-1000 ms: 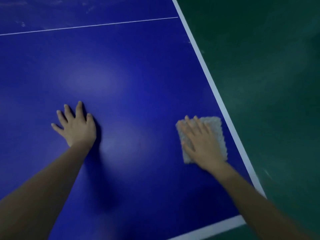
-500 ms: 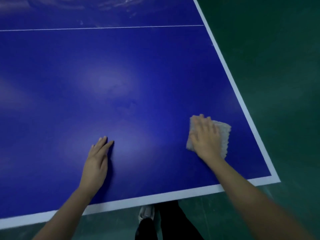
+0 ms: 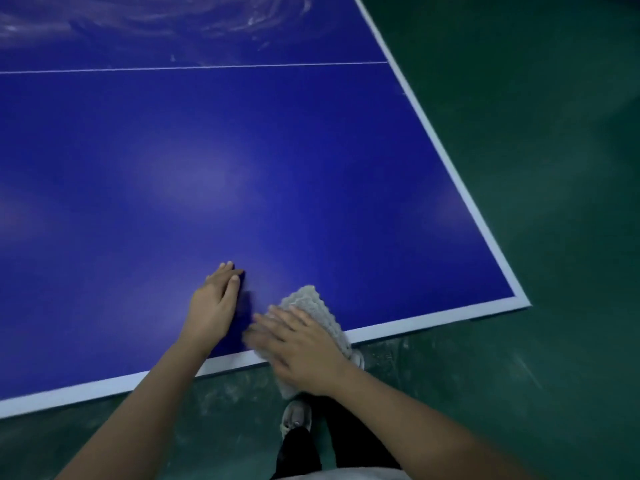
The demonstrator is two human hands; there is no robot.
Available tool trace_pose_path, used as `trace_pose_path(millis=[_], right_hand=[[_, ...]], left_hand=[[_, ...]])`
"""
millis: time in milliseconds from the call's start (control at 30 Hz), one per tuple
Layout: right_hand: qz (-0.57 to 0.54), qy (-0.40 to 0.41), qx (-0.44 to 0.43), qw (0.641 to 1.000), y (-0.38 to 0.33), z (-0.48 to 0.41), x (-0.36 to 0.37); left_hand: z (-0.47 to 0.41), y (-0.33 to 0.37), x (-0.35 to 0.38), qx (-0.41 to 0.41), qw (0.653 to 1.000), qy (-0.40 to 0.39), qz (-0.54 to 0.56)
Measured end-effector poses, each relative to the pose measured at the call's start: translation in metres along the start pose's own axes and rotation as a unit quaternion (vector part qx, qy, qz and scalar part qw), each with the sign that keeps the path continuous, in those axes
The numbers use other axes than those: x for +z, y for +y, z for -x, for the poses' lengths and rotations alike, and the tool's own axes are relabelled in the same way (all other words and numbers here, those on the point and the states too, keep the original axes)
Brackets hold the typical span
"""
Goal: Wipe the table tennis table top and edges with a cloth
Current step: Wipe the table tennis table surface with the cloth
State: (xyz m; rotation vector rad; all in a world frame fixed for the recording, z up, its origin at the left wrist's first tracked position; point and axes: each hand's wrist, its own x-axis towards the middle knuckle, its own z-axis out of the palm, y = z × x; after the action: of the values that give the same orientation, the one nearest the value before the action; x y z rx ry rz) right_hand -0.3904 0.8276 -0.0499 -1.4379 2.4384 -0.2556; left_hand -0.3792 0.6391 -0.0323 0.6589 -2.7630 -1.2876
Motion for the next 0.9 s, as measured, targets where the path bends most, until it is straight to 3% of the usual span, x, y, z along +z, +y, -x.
trace_pose_path(millis=[100,200,300,400,467,533,633,733,900], right_hand=[[0.06,0.008,0.123,0.991,0.051,0.05,-0.008],[0.079,0.019,0.28,0.957,0.119,0.106,-0.02],[0.016,0.046,0.405,0.913,0.172,0.152,-0.034],[-0.012,0.058,0.459,0.886,0.191,0.161,-0.041],[0.044,0.047,0.407,0.911,0.185,0.149,-0.039],[0.047,0.026,0.269,0.962,0.174,0.135,-0.035],[0.029,0.005,0.135,0.99,0.183,0.131,-0.034],[0.035,0.023,0.132,0.99,0.225,0.142,-0.045],[0.04,0.028,0.181,0.982,0.319,0.154,-0.077]], left_hand=[[0.001,0.005,0.008,-0.006,0.999,0.026,-0.038],[0.002,0.01,0.021,-0.009,0.995,0.063,-0.076],[0.001,0.018,0.031,-0.018,0.991,0.095,-0.087],[-0.003,0.033,0.049,0.007,0.989,0.097,-0.114],[-0.006,0.053,0.071,0.043,0.989,0.078,-0.116],[-0.01,0.081,0.103,0.075,0.992,0.044,-0.096],[-0.019,0.127,0.155,0.122,0.988,0.019,-0.09],[-0.035,0.173,0.204,0.104,0.991,0.045,-0.075],[-0.064,0.229,0.265,-0.044,0.989,0.131,-0.055]])
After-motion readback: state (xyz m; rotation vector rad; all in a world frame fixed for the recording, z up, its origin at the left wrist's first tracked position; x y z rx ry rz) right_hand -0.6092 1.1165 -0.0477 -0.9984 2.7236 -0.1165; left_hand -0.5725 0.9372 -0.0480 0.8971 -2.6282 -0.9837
